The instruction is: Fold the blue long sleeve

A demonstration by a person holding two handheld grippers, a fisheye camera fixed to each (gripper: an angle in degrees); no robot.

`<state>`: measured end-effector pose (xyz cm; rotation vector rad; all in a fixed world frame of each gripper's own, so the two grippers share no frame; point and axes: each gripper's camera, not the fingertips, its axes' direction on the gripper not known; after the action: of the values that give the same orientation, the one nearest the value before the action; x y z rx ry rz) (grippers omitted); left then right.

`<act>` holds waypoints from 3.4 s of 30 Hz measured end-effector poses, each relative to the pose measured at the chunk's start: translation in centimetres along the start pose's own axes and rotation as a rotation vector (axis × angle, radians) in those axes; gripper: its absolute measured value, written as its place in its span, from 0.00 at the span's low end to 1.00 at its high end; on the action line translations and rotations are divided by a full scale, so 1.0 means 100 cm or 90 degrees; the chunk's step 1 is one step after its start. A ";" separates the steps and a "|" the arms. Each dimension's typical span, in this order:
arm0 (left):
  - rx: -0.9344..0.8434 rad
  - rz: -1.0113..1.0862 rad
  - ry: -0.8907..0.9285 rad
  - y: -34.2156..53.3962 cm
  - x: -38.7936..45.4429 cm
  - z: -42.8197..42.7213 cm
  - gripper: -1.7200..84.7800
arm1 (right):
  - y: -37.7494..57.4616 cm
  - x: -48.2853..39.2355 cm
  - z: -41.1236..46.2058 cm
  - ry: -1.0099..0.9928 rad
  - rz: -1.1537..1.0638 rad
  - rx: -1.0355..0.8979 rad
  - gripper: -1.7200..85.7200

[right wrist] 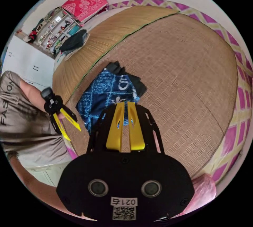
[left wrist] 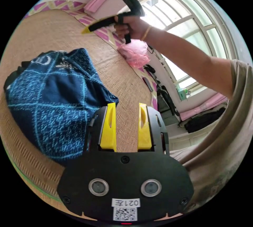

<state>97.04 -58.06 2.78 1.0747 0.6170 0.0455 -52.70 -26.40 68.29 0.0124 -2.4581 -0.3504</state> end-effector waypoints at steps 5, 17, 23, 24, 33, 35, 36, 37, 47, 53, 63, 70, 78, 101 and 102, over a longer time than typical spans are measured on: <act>-0.008 -0.152 -0.183 0.049 -0.055 -0.059 0.11 | 0.050 -0.024 0.112 0.099 0.067 -0.042 0.01; 0.062 -0.248 -0.056 0.158 -0.058 -0.202 0.10 | 0.225 0.007 0.144 -0.034 0.481 0.206 0.17; 0.078 -0.332 -0.080 0.210 -0.047 -0.234 0.10 | 0.268 0.029 0.235 -0.091 0.540 0.176 0.18; 0.087 -0.341 -0.079 0.213 -0.046 -0.238 0.10 | 0.269 0.038 0.245 -0.110 0.551 0.184 0.16; 0.150 -0.378 -0.127 0.223 -0.004 -0.283 0.09 | 0.274 0.111 0.321 -0.374 0.539 0.170 0.07; 0.165 -0.394 -0.140 0.225 0.008 -0.285 0.09 | 0.292 0.131 0.324 -0.414 0.559 0.217 0.07; 0.166 -0.398 -0.142 0.225 0.011 -0.285 0.09 | 0.303 0.144 0.324 -0.421 0.569 0.245 0.07; 0.168 -0.405 -0.147 0.225 0.017 -0.283 0.09 | 0.308 0.150 0.322 -0.421 0.571 0.255 0.07; 0.123 -0.406 -0.176 0.192 0.055 -0.257 0.08 | 0.424 0.256 0.278 -0.274 0.683 0.334 0.07; 0.107 -0.400 -0.170 0.176 0.056 -0.251 0.08 | 0.541 0.253 0.259 -0.140 0.897 0.546 0.08; 0.124 -0.389 -0.142 0.186 0.063 -0.249 0.08 | 0.578 0.147 0.300 -0.203 0.868 0.506 0.13; 0.133 -0.421 -0.113 0.226 0.068 -0.249 0.08 | 0.553 0.136 0.363 -0.404 0.889 0.611 0.07; 0.175 -0.424 -0.176 0.281 0.124 -0.281 0.07 | 0.488 0.199 0.329 -0.397 0.894 0.601 0.02; 0.313 -0.449 -0.136 0.523 0.147 -0.352 0.06 | 0.369 -0.041 0.216 -0.435 0.629 0.427 0.01; 0.308 -0.445 -0.135 0.530 0.145 -0.356 0.06 | 0.343 -0.065 0.209 -0.430 0.572 0.419 0.01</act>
<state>105.16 1.51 28.81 1.2489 0.8014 -0.8524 -57.57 12.51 57.24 -1.0281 -2.7644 0.9777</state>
